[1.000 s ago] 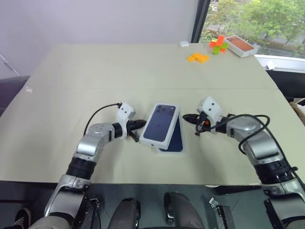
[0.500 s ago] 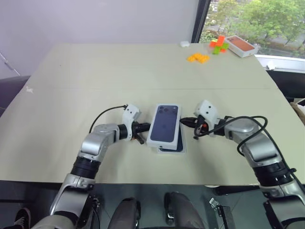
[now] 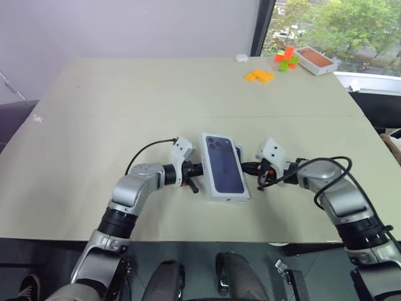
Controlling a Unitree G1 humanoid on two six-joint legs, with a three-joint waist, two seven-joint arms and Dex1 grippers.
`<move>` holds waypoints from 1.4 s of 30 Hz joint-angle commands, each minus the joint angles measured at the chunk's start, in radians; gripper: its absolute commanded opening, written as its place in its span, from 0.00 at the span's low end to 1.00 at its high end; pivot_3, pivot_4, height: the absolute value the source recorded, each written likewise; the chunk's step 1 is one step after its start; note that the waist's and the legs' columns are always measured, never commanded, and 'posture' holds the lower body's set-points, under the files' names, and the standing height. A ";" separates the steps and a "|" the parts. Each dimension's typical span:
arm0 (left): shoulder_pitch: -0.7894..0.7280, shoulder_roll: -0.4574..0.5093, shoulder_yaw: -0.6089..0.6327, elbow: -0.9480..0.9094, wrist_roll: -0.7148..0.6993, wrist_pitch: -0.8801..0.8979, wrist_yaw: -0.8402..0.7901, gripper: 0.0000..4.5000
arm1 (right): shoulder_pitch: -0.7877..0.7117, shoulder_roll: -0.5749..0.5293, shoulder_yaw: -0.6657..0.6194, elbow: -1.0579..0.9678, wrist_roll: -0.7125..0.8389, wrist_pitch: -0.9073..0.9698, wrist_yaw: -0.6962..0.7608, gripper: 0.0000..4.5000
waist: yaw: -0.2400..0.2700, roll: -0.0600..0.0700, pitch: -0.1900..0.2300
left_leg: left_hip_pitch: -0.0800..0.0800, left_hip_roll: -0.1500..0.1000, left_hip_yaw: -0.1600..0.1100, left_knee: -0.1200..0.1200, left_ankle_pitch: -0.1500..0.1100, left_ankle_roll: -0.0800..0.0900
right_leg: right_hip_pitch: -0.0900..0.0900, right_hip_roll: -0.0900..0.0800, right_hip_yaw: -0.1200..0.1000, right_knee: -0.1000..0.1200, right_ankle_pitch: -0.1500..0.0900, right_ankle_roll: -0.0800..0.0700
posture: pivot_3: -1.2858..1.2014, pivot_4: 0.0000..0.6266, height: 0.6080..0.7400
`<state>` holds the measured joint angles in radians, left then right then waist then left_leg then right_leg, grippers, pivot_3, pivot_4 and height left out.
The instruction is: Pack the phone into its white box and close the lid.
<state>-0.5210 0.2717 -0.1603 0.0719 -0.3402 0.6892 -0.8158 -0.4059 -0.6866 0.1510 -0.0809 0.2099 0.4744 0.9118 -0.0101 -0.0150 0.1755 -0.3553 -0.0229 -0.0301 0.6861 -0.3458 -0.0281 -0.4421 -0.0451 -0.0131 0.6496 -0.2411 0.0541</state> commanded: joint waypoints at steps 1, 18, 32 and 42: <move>-0.007 0.014 0.034 0.003 -0.005 -0.010 0.020 0.00 | -0.004 -0.014 -0.025 -0.038 -0.001 -0.014 0.003 0.01 | 0.000 0.000 0.000 | 0.000 0.000 0.000 0.000 0.000 0.000 | 0.000 0.000 0.000 0.000 0.000 0.000 | 0.52 0.24 1.00; -0.020 0.026 0.038 0.028 0.010 -0.036 0.041 0.00 | -0.019 -0.002 -0.024 -0.018 -0.008 -0.022 0.001 0.01 | 0.001 0.000 0.000 | 0.000 0.000 0.000 0.000 0.000 0.000 | 0.000 0.000 0.000 0.000 0.000 0.000 | 0.52 0.24 1.00; -0.037 -0.020 0.048 0.009 -0.008 -0.027 0.055 0.00 | -0.042 -0.044 -0.053 0.038 -0.011 -0.050 0.023 0.01 | 0.001 0.000 0.000 | 0.000 0.000 0.000 0.000 0.000 -0.001 | 0.000 0.000 0.000 0.000 0.000 0.000 | 0.52 0.24 1.00; -0.033 -0.025 0.044 0.000 -0.009 -0.034 0.060 0.00 | -0.062 -0.058 -0.052 0.085 -0.028 -0.083 0.039 0.01 | 0.001 0.000 0.000 | 0.000 0.000 0.000 0.000 0.000 -0.001 | 0.000 0.000 0.000 0.000 0.000 0.000 | 0.52 0.24 1.00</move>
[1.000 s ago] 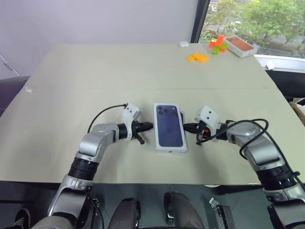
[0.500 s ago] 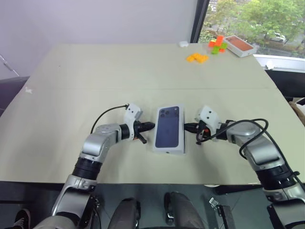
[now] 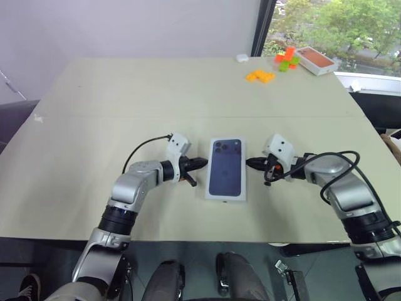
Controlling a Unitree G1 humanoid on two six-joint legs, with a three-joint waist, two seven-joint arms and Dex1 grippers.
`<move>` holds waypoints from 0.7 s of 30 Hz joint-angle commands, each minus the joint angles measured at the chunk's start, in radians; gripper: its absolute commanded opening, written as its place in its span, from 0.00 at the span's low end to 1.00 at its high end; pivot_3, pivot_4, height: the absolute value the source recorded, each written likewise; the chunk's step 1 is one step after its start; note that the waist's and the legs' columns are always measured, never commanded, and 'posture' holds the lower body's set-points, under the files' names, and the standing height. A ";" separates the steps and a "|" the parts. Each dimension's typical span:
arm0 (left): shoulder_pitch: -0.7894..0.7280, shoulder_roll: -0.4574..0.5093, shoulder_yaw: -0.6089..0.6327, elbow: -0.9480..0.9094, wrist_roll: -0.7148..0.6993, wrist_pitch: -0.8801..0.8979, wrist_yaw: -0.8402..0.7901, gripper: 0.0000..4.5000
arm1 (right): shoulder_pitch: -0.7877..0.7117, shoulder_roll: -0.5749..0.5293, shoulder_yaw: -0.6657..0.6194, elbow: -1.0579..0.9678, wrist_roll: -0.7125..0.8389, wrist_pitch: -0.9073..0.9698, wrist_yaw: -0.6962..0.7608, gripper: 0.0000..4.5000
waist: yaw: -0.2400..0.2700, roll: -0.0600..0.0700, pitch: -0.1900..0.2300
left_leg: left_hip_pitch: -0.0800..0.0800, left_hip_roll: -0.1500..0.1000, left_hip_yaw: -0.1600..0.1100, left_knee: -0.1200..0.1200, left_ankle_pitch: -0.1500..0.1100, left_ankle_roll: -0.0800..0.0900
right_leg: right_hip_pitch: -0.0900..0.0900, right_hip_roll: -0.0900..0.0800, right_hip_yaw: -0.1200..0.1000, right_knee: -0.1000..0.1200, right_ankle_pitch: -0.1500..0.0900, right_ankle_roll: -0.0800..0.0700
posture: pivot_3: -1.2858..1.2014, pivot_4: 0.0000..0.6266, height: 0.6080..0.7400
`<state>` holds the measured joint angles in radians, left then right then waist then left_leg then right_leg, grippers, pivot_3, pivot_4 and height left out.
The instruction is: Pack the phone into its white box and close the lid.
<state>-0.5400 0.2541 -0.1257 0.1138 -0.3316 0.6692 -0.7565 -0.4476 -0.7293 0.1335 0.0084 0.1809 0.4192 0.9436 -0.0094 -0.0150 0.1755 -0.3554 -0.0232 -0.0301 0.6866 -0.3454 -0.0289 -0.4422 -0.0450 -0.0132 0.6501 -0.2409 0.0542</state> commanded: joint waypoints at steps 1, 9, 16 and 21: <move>-0.015 -0.009 0.010 -0.041 -0.019 -0.012 0.001 0.00 | -0.022 -0.013 -0.036 0.000 0.002 -0.028 0.007 0.01 | 0.000 0.000 0.000 | 0.000 0.000 0.000 0.000 0.000 0.000 | 0.000 0.000 0.000 0.000 0.000 0.000 | 0.52 0.24 1.00; -0.021 -0.012 0.005 -0.032 -0.014 -0.019 0.005 0.00 | -0.067 0.007 -0.016 0.058 -0.045 -0.067 -0.031 0.01 | 0.000 0.000 0.000 | 0.000 0.000 0.000 0.001 0.000 0.000 | 0.000 0.000 0.000 0.000 0.000 0.000 | 0.52 0.24 1.00; -0.021 0.010 0.007 -0.027 0.002 -0.048 0.000 0.00 | -0.083 0.046 -0.036 0.054 -0.028 -0.061 -0.050 0.01 | -0.002 0.000 0.000 | 0.000 0.000 0.000 0.001 0.000 0.000 | 0.000 0.000 0.000 0.000 0.000 0.000 | 0.52 0.24 1.00; -0.059 0.036 0.072 -0.012 -0.021 -0.061 0.013 0.00 | -0.106 0.071 -0.060 0.058 -0.019 -0.066 -0.079 0.01 | -0.002 0.000 0.000 | 0.000 0.000 0.000 0.001 0.001 -0.001 | 0.000 0.000 0.000 0.002 0.001 0.000 | 0.52 0.24 1.00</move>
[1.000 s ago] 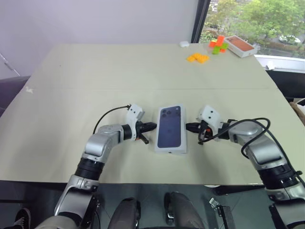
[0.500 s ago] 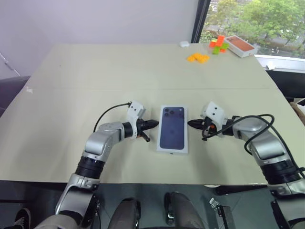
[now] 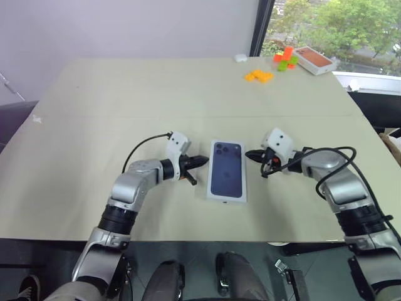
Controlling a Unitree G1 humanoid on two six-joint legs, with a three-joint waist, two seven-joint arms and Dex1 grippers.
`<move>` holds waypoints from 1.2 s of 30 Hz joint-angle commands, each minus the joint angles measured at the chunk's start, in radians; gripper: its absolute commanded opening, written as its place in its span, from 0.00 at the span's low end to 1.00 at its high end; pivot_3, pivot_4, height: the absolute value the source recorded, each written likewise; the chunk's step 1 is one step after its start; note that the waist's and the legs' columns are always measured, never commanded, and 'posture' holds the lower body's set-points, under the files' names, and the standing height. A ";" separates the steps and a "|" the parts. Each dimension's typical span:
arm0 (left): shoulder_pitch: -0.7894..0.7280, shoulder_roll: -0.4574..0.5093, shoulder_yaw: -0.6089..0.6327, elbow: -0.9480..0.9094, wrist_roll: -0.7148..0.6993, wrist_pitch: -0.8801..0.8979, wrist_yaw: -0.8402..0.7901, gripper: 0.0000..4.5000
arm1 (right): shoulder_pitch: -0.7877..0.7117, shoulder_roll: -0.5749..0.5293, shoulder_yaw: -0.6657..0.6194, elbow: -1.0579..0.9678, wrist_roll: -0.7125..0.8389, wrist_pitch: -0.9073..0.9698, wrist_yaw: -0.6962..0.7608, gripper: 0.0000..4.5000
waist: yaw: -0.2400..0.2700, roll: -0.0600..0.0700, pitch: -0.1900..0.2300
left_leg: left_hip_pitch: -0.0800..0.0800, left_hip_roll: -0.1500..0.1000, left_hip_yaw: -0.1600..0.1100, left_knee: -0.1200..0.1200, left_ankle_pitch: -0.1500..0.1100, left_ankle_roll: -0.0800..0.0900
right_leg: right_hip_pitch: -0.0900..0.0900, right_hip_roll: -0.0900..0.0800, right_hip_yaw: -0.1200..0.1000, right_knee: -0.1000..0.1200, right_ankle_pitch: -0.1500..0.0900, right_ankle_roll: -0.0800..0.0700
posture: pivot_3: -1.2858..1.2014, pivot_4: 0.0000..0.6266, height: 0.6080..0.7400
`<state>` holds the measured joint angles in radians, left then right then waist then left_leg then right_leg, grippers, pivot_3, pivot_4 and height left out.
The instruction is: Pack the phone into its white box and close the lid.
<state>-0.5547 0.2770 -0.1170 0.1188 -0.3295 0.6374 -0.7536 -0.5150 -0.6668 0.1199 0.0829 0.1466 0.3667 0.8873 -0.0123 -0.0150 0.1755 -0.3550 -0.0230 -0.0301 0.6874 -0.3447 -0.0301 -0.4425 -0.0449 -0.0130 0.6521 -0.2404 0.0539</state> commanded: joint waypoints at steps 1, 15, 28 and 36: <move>-0.059 0.011 0.078 -0.014 -0.031 -0.028 0.015 0.00 | -0.049 0.016 -0.049 0.002 0.005 -0.027 -0.038 0.01 | 0.002 0.000 0.000 | 0.000 0.000 0.000 0.000 0.000 0.000 | 0.000 0.000 0.000 0.000 0.000 0.000 | 0.52 0.24 1.00; -0.180 -0.110 -0.026 0.287 0.108 -0.193 0.036 0.00 | -0.085 0.087 0.056 0.146 -0.166 -0.152 -0.125 0.01 | 0.001 0.000 0.000 | -0.002 -0.001 0.000 0.007 0.000 0.001 | 0.001 0.000 0.000 0.001 0.002 0.001 | 0.52 0.24 1.00; -0.056 -0.031 -0.038 0.116 0.065 -0.088 -0.074 0.00 | 0.069 0.017 0.045 -0.093 -0.033 -0.010 0.089 0.01 | 0.001 0.000 -0.001 | 0.001 0.000 -0.001 0.010 -0.004 0.007 | 0.005 0.000 0.000 0.003 0.003 0.002 | 0.52 0.24 1.00; 0.036 0.050 -0.106 -0.073 0.012 0.011 -0.209 0.00 | 0.122 -0.068 0.049 -0.226 0.069 0.084 0.236 0.01 | 0.003 0.000 0.000 | 0.001 0.000 -0.001 0.011 -0.004 0.008 | 0.006 0.000 0.000 0.003 0.003 0.002 | 0.52 0.24 1.00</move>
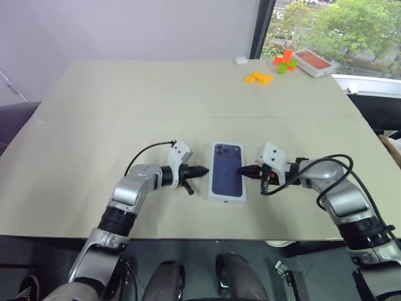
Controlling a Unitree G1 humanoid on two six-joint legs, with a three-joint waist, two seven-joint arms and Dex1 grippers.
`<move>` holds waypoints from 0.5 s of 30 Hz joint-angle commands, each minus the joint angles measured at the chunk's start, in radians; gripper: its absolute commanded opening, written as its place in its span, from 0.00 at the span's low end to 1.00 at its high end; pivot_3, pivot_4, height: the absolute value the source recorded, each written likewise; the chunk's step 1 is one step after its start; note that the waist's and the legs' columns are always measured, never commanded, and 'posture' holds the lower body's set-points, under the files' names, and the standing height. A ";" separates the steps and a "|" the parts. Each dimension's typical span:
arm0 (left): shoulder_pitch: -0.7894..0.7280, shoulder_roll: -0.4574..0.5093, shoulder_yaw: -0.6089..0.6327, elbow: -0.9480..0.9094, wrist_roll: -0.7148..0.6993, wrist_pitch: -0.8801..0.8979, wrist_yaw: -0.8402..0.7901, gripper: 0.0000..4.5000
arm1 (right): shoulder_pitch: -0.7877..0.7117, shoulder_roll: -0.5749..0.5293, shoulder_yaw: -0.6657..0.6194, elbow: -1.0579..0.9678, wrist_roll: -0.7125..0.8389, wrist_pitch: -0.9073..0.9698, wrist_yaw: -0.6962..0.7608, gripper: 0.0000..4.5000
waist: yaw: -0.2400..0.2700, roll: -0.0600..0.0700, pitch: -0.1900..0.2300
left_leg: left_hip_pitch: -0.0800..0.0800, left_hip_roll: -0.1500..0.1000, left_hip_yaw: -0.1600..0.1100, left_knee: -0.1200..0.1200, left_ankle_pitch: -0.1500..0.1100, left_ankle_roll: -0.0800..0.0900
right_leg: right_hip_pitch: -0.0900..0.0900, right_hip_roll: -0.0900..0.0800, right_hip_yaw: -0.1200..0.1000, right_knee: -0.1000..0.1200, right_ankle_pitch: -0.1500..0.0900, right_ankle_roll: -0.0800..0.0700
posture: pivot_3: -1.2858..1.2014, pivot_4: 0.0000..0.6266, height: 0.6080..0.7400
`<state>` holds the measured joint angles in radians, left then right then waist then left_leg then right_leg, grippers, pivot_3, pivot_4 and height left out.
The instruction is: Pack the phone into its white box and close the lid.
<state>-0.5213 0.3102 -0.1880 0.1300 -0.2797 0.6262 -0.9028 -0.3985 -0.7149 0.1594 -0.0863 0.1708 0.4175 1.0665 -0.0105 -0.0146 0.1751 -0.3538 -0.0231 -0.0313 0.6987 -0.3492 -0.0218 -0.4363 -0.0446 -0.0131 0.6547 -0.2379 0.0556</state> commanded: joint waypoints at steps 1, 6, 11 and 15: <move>0.004 0.025 -0.046 -0.095 -0.041 0.031 -0.077 0.00 | 0.009 -0.029 0.014 -0.071 0.063 0.055 0.080 0.01 | 0.001 0.000 0.000 | 0.000 0.000 0.000 0.000 0.000 0.000 | 0.000 0.000 0.000 0.000 0.000 0.000 | 0.52 0.24 1.00; 0.000 0.027 -0.044 -0.107 -0.045 0.025 -0.084 0.00 | 0.028 -0.057 0.043 -0.099 0.057 0.067 0.113 0.01 | 0.003 0.000 0.000 | 0.000 0.000 0.000 0.000 0.000 0.001 | 0.001 0.000 0.000 -0.002 0.000 0.000 | 0.52 0.24 1.00; -0.027 0.015 0.065 -0.089 -0.055 -0.011 -0.012 0.12 | -0.071 0.054 -0.066 0.028 0.092 0.076 -0.027 0.06 | -0.001 0.000 0.000 | 0.000 0.000 0.000 0.001 -0.001 0.001 | 0.001 0.000 0.000 -0.003 0.000 0.000 | 0.52 0.24 1.00; -0.048 0.058 0.154 -0.098 -0.081 -0.041 0.007 0.51 | -0.125 0.090 -0.140 0.076 0.136 0.031 -0.053 0.41 | 0.000 0.000 0.001 | -0.001 0.000 0.000 0.000 0.000 0.001 | 0.000 0.000 0.000 -0.003 0.001 -0.001 | 0.52 0.24 1.00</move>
<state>-0.5480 0.3510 -0.0913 0.0664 -0.3375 0.6180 -0.9036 -0.5013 -0.6283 0.0681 -0.0101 0.2801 0.4776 1.0252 -0.0102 -0.0146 0.1759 -0.3543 -0.0225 -0.0317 0.6987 -0.3493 -0.0212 -0.4361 -0.0446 -0.0135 0.6520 -0.2371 0.0547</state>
